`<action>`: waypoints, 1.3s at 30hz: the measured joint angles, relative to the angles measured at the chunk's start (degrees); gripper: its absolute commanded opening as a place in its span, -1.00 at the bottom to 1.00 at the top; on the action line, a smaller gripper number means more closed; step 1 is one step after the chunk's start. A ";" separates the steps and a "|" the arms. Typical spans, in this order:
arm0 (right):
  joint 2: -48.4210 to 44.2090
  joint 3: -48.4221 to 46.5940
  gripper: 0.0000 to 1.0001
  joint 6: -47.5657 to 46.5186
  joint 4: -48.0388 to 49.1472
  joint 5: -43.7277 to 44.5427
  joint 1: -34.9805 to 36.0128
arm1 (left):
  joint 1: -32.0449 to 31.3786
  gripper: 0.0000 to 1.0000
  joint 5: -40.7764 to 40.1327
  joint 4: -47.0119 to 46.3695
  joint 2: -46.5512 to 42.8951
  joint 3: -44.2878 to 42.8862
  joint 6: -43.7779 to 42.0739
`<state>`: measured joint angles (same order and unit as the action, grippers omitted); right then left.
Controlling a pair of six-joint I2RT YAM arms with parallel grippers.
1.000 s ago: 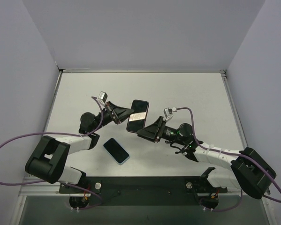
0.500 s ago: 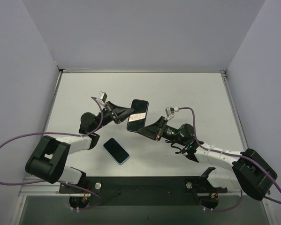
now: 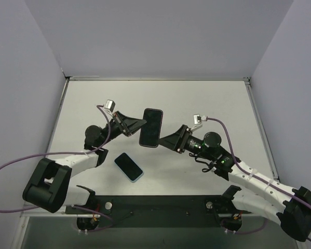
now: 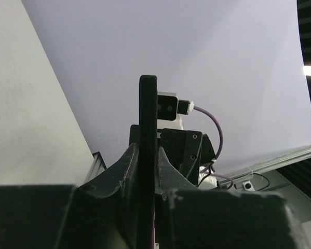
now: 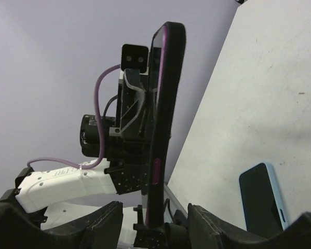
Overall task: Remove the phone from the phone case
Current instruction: Remove the phone case from the phone.
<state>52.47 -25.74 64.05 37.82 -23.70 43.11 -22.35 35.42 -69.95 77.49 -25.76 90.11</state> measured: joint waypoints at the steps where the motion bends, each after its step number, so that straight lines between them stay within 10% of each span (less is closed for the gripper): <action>1: 0.57 -1.05 0.06 -0.81 -0.70 -0.04 0.00 | 0.00 -1.00 0.00 0.28 -0.96 0.00 -0.57; 19: 11.80 -3.21 -0.42 1.44 11.04 -2.34 -0.09 | -0.04 -1.00 -0.68 5.86 -5.62 -0.13 -4.26; 22: 13.00 -3.19 -0.97 3.13 13.99 -1.40 -0.59 | -0.04 -1.00 -0.83 6.10 -5.84 -0.13 -4.33; 24: 14.73 -3.17 -1.00 5.40 18.01 -1.75 -1.07 | 0.04 -1.00 -1.70 6.54 -5.92 -0.13 -4.39; 29: 20.00 -0.74 -1.00 12.66 29.09 -4.11 -2.84 | 0.31 0.29 -2.78 7.17 -6.08 -0.13 -4.46; 39: 26.95 0.09 -1.00 28.20 33.88 -5.49 -10.58 | 0.81 0.56 -1.33 1.55 -5.64 3.89 -0.74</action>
<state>79.42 -25.65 92.25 71.70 -29.19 32.53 -21.54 34.09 -68.40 71.85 -21.87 89.36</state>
